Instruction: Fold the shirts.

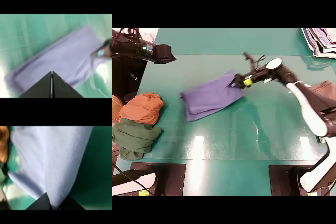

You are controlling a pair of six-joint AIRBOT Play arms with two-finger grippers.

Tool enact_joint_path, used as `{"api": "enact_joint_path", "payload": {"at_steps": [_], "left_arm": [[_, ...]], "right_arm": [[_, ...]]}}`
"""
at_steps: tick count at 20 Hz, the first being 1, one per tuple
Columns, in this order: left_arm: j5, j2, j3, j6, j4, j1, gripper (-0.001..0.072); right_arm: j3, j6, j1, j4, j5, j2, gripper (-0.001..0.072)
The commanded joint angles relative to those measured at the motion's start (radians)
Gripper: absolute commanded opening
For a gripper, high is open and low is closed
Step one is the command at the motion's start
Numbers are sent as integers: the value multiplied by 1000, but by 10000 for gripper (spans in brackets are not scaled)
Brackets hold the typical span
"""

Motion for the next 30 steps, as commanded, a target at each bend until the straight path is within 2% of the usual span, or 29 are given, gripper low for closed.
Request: {"api": "enact_joint_path", "payload": {"at_steps": [1,5,8,12,15,19,23,26,30], "left_arm": [[4,0,0,-1,-2,-52,25],[15,0,0,-5,-10,-67,25],[19,0,0,-10,-12,-67,25],[37,0,0,-14,-34,-67,25],[48,0,0,-32,-45,-67,25],[47,0,0,-32,-47,-67,25],[46,0,0,-31,-47,-67,25],[41,0,0,-27,-47,-67,25],[39,0,0,-26,-47,-67,25]], "right_arm": [[-5,66,-157,-143,-9,131,16],[-127,113,-452,-247,-13,329,16],[-225,113,-696,-244,-46,444,16],[-274,112,-921,-242,-76,510,16],[-272,112,-985,-230,-109,511,16],[-271,110,-993,-128,-203,529,16],[-272,110,-998,-142,-254,616,16],[-272,114,-1038,-198,-182,685,16],[-273,187,-1058,-397,10,745,16]]}}
